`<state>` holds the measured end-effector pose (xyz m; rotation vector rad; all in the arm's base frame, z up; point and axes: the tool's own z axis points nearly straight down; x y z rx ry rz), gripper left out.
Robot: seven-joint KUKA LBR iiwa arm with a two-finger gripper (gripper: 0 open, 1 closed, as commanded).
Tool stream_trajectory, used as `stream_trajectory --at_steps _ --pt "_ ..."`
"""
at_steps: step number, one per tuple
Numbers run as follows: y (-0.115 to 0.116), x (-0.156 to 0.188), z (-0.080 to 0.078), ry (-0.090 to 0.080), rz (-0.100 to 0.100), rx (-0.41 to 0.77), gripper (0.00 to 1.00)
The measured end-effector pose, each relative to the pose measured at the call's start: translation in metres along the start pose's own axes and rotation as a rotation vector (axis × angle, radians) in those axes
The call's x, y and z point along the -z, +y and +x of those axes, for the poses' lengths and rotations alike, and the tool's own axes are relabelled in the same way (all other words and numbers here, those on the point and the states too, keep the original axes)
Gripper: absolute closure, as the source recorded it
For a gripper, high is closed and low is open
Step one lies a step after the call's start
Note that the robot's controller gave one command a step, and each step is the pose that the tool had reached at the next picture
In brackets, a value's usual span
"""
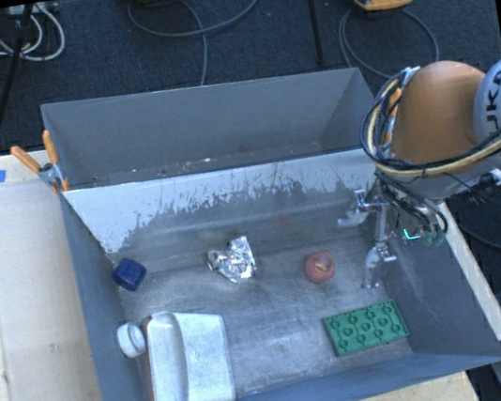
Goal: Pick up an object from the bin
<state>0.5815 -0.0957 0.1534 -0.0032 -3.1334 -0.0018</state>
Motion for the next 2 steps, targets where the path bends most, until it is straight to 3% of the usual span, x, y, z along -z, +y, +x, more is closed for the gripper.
stream_trajectory --at_steps 1,2 --pt "0.032 0.047 0.018 -0.010 0.000 0.078 0.00" --pt "0.012 0.079 0.042 -0.009 0.001 -0.054 0.00"
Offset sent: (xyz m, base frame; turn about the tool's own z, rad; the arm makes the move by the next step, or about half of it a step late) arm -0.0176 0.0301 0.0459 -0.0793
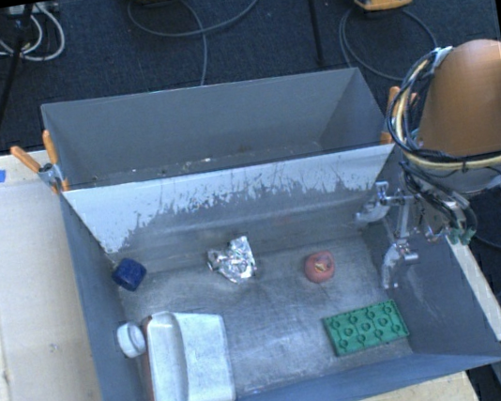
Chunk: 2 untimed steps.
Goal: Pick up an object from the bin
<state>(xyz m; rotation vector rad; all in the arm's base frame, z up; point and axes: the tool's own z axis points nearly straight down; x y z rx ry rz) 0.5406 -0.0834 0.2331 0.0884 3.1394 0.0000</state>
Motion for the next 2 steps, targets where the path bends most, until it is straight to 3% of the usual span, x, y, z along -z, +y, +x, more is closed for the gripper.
stream_trajectory --at_steps 1,2 --pt "0.030 0.039 0.052 0.002 -0.001 -0.117 0.00" --pt "0.001 0.074 0.048 -0.002 0.000 -0.280 0.00"
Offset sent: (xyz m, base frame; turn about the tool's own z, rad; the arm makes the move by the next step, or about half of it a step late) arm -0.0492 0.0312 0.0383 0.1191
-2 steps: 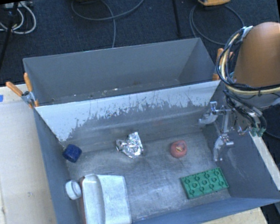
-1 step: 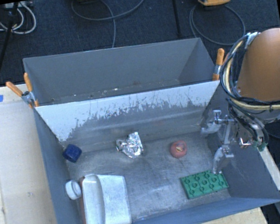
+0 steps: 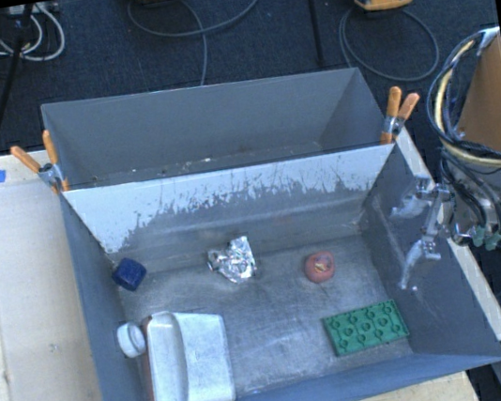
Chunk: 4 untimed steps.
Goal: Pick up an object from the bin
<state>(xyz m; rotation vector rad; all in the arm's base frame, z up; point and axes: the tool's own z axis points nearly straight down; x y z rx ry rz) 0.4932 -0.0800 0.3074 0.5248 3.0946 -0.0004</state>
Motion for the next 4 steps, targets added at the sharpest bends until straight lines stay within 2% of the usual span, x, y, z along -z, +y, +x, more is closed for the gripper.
stream_trajectory --at_steps 1,2,3,4 --pt "0.001 -0.142 0.007 0.008 -0.002 0.646 0.00" --pt "-0.001 -0.224 -0.005 0.011 -0.002 0.559 0.00" --pt "0.000 -0.220 -0.007 0.003 -0.002 0.563 1.00" --pt "-0.007 -0.089 -0.007 -0.005 0.000 0.584 1.00"
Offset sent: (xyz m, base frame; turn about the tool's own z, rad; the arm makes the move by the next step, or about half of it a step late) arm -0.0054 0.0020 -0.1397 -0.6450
